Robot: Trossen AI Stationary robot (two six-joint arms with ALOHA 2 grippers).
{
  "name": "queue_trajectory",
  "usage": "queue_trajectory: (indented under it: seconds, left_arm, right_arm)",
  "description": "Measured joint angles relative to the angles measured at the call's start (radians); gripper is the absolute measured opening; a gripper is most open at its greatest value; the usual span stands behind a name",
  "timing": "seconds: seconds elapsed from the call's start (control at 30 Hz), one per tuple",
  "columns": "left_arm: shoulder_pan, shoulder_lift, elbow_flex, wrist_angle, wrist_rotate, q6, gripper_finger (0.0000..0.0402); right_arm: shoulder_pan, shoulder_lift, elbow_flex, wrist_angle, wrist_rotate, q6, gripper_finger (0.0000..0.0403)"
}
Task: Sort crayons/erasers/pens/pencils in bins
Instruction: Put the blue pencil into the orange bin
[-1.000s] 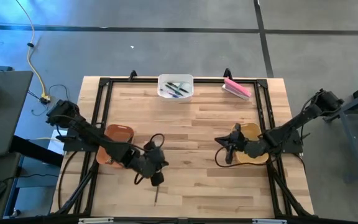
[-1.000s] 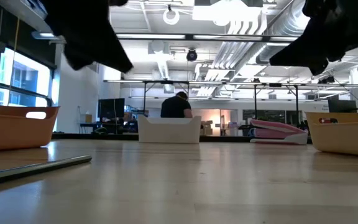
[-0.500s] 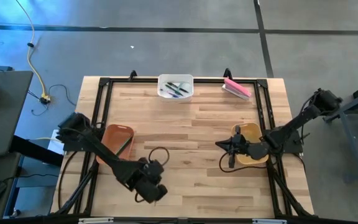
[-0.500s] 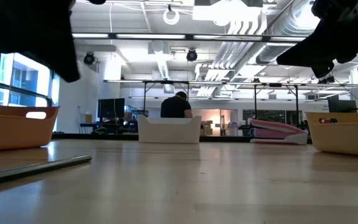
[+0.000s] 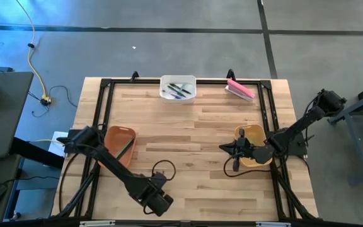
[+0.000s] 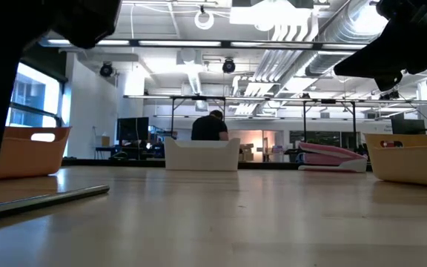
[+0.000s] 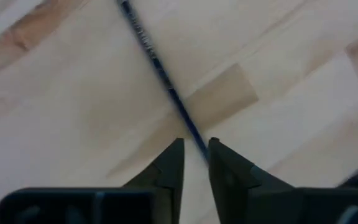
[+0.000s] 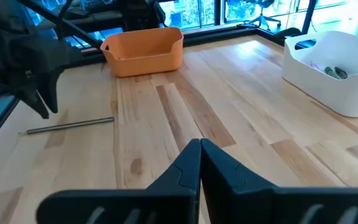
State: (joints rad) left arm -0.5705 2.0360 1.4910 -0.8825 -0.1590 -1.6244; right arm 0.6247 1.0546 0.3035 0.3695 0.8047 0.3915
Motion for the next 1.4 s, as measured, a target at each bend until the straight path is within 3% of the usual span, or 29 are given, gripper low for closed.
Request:
queue_trajectory:
  seconds: [0.23,0.4,0.57,0.8,1.2,1.4]
  left_arm:
    - [0.001,0.042,-0.001,0.081,0.029,-0.016,0.0106]
    - [0.000,0.074,-0.001,0.065,0.047,-0.015,0.0114]
    - [0.000,0.081,0.001,0.040,0.031,0.042,0.0090]
    - [0.018,0.080,-0.003,0.027,0.008,0.185,0.0009]
    - [0.106,0.079,0.008,0.028,-0.087,0.427,0.0000]
    - [0.151,0.079,0.012,0.160,-0.112,0.588,0.0001]
  right_arm:
    - [0.000,0.000,0.000,-0.002,0.003,-0.007,0.0000]
    - [0.000,0.000,0.000,0.000,0.003,-0.008,0.0000]
    - [0.000,0.000,0.000,0.001,0.003,-0.008,0.0000]
    - [0.000,0.000,0.000,0.001,0.003,-0.008,0.0000]
    - [0.000,0.000,0.000,0.001,0.002,-0.008,0.0000]
    - [0.000,0.000,0.000,-0.006,0.002,-0.008,0.0000]
